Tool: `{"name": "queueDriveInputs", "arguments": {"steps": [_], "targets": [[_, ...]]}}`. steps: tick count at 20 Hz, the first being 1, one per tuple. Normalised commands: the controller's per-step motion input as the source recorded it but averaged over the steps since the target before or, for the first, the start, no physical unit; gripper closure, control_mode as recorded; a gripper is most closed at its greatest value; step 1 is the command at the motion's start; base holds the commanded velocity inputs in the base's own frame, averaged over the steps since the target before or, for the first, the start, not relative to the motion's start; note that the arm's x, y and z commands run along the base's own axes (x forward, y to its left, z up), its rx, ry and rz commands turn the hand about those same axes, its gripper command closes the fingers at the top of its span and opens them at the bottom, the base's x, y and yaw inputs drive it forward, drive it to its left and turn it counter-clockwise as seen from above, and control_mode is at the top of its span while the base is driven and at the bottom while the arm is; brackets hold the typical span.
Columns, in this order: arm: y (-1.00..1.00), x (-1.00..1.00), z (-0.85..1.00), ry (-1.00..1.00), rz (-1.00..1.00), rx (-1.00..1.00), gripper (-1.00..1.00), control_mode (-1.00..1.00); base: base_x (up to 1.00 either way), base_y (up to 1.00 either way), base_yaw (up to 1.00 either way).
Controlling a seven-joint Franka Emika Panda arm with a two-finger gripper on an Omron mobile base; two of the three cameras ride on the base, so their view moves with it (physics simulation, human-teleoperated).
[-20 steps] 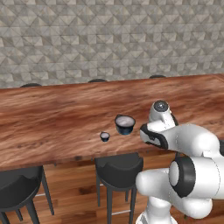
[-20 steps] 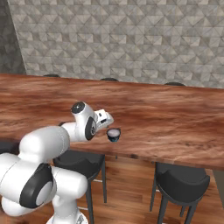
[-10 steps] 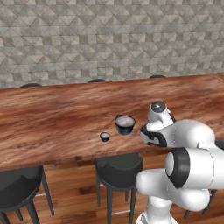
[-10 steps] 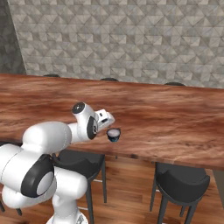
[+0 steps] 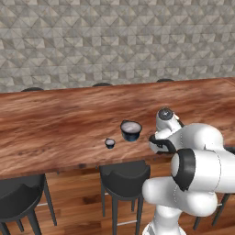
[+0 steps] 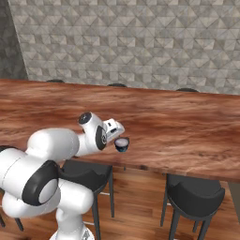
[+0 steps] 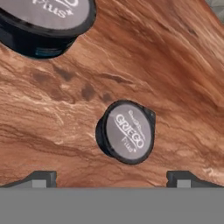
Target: Stack the yogurt containers by placing the smaller containers on top of the larger containers.
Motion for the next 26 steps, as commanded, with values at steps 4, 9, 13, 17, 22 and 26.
{"name": "queueDriveInputs", "arguments": {"steps": [4,9,13,17,22,26], "targets": [[0.00,0.08,-0.18,0.02,0.00,-0.03,-1.00,-1.00,0.00,0.00,0.00],[0.00,0.13,-0.18,0.00,0.00,-0.02,-1.00,-1.00,0.00,0.00,0.00],[0.00,0.17,-0.15,0.00,0.00,0.00,-1.00,-1.00,0.00,0.00,0.00],[0.00,0.14,-0.15,0.00,0.00,0.00,-1.00,-1.00,0.00,0.00,0.00],[0.00,0.11,-0.13,0.00,0.00,0.00,-1.00,-1.00,0.00,0.00,0.00],[-0.01,0.03,-0.14,0.00,0.00,0.00,-1.00,-1.00,0.00,0.00,0.00]]}}
